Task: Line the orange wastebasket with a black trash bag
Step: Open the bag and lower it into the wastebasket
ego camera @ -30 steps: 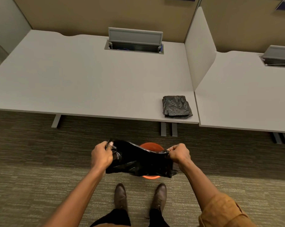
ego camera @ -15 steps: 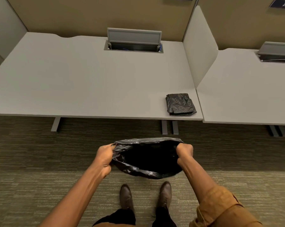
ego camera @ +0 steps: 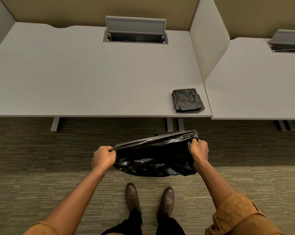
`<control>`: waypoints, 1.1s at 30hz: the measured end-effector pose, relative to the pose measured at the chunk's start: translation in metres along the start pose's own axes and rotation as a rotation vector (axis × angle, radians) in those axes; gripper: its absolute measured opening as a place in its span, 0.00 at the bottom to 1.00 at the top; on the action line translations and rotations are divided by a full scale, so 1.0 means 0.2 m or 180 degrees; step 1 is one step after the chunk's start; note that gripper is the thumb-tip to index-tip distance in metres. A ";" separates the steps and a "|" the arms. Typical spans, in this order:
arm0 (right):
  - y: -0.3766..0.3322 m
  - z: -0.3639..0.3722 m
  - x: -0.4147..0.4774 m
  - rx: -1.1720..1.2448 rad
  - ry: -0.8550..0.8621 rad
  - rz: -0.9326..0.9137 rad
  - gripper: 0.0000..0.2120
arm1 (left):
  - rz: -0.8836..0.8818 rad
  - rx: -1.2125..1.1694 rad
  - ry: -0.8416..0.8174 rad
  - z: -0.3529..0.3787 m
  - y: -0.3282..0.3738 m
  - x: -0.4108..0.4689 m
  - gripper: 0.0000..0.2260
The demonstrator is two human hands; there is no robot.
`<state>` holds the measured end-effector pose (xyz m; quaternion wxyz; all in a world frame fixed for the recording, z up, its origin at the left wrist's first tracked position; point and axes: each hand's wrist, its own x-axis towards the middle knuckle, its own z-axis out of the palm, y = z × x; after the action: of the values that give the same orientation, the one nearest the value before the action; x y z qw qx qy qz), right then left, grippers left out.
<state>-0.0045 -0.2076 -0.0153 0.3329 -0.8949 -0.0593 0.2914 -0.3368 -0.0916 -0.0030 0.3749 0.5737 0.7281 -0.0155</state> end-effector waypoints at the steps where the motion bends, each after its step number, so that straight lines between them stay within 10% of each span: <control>1: 0.02 -0.01 0.01 -0.0036 -0.0024 0.0008 0.19 | -0.0329 -0.0368 0.0012 0.03 0.02 0.01 0.11; 12: 0.25 -0.14 0.21 -0.0650 -0.0039 0.0476 0.29 | -0.2356 -0.4523 -0.0697 0.36 0.24 0.11 0.10; 21: 0.32 -0.21 0.53 -0.0473 -0.0238 0.0737 0.36 | -0.1831 -0.3745 -0.1191 0.56 0.30 0.03 0.20; 33: 0.50 0.05 0.86 -0.0676 -0.0295 0.0692 0.37 | -0.1371 -0.2375 -0.0507 1.07 0.16 0.25 0.27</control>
<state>0.1224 -0.2284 -0.1664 0.1997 -0.9118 -0.0079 0.3588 -0.1989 -0.1368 -0.1717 0.5997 0.2311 0.7556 0.1265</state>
